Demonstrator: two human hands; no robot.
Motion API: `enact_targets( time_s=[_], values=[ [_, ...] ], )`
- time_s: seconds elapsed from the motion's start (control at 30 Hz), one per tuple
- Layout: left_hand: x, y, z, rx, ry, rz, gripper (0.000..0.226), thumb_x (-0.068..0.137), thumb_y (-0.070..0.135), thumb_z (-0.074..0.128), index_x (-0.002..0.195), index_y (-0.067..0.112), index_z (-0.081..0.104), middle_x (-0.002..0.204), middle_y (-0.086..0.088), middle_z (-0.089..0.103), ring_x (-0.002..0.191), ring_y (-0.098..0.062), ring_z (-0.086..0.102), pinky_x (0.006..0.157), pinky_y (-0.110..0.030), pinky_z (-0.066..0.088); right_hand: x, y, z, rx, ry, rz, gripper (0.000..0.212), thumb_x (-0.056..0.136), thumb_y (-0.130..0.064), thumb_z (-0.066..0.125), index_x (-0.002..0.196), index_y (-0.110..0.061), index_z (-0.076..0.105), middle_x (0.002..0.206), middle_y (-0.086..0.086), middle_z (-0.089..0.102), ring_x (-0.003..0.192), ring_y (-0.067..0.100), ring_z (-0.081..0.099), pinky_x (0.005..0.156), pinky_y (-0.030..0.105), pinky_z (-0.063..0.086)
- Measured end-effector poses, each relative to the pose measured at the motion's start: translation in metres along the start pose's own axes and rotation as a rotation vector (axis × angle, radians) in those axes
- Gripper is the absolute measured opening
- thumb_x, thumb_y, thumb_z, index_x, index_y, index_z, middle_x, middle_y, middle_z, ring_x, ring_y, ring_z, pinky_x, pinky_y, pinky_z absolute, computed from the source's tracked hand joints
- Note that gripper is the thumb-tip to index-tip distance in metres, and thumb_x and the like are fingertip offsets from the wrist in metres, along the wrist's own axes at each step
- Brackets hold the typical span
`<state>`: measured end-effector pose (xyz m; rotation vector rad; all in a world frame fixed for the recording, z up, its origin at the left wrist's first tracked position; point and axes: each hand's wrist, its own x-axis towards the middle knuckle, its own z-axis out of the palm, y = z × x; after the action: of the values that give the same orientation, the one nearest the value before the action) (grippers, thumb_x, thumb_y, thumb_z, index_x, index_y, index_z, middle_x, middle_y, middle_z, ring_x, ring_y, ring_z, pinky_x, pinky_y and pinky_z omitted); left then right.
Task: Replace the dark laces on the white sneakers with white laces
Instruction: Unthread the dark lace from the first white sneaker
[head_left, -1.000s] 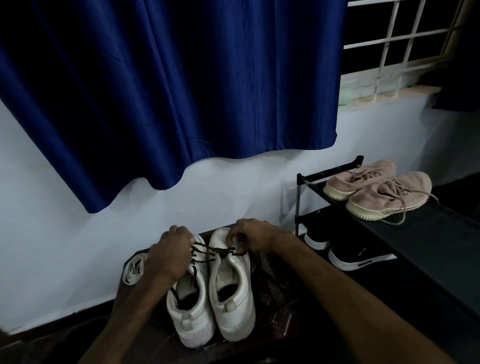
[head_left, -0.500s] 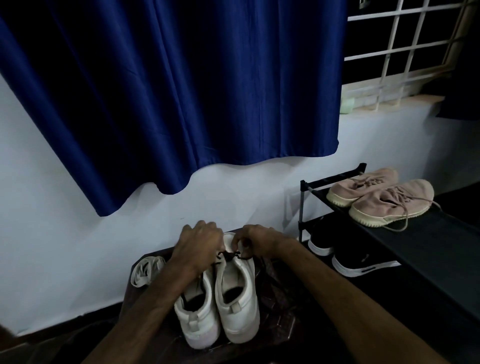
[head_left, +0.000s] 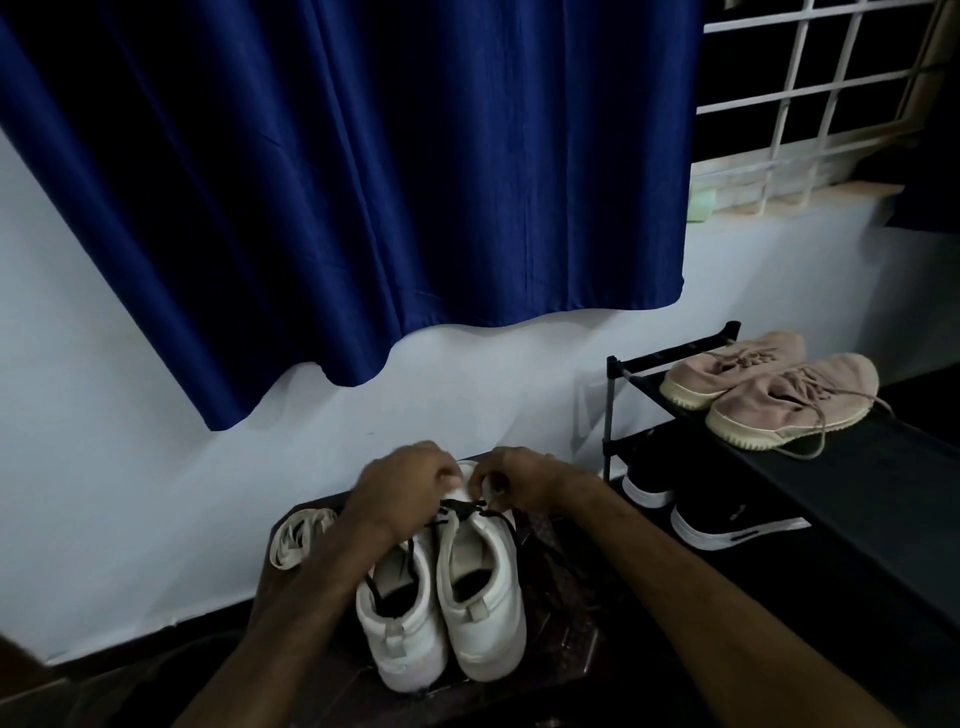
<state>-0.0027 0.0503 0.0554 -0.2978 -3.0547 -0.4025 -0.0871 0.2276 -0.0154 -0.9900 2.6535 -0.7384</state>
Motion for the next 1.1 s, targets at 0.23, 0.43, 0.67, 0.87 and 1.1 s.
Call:
enact_targets(
  time_s=[0.23, 0.43, 0.67, 0.87, 1.1],
  values=[
    [0.008, 0.011, 0.01, 0.209, -0.131, -0.065, 0.011, 0.088, 0.033, 0.064, 0.094, 0.028, 0.071, 0.103, 0.005, 0.07, 0.099, -0.017, 0.062, 0.079, -0.028, 0.04, -0.004, -0.003, -0.002, -0.026, 0.002, -0.033, 0.029, 0.078, -0.005, 0.075, 0.105, -0.014, 0.071, 0.106, 0.008, 0.065, 0.088, 0.016, 0.058, 0.077, 0.023, 0.045],
    [0.001, -0.002, -0.003, 0.527, 0.051, 0.018, 0.025, 0.094, 0.017, 0.048, 0.116, 0.021, 0.058, 0.119, 0.001, 0.055, 0.115, -0.02, 0.048, 0.087, -0.036, 0.042, -0.001, 0.0, 0.002, 0.024, -0.012, 0.036, 0.03, 0.075, -0.005, 0.072, 0.094, -0.028, 0.068, 0.086, 0.003, 0.067, 0.077, 0.018, 0.062, 0.078, 0.033, 0.056],
    [-0.026, -0.095, -0.043, 0.431, 0.222, -0.448, 0.028, 0.091, 0.009, 0.051, 0.113, 0.018, 0.065, 0.113, -0.006, 0.058, 0.105, -0.027, 0.056, 0.079, -0.041, 0.047, -0.003, 0.003, 0.001, 0.013, 0.002, 0.035, 0.024, 0.079, -0.015, 0.073, 0.097, -0.03, 0.065, 0.099, 0.0, 0.066, 0.09, 0.015, 0.062, 0.08, 0.03, 0.05],
    [-0.01, -0.039, -0.018, -0.008, 0.123, -0.09, 0.022, 0.097, 0.024, 0.053, 0.111, 0.033, 0.067, 0.114, 0.014, 0.062, 0.104, -0.011, 0.057, 0.088, -0.033, 0.046, -0.002, 0.001, 0.002, -0.004, 0.002, 0.014, 0.024, 0.078, -0.017, 0.075, 0.096, -0.03, 0.066, 0.098, 0.003, 0.066, 0.088, 0.018, 0.061, 0.079, 0.032, 0.052],
    [0.013, 0.012, 0.008, 0.193, -0.197, -0.021, 0.018, 0.084, 0.035, 0.068, 0.1, 0.03, 0.073, 0.108, 0.005, 0.069, 0.1, -0.018, 0.063, 0.078, -0.025, 0.04, -0.004, 0.001, 0.002, -0.018, 0.037, -0.006, 0.028, 0.081, -0.011, 0.074, 0.107, -0.012, 0.068, 0.107, 0.012, 0.066, 0.091, 0.025, 0.061, 0.061, 0.009, 0.035]
  ],
)
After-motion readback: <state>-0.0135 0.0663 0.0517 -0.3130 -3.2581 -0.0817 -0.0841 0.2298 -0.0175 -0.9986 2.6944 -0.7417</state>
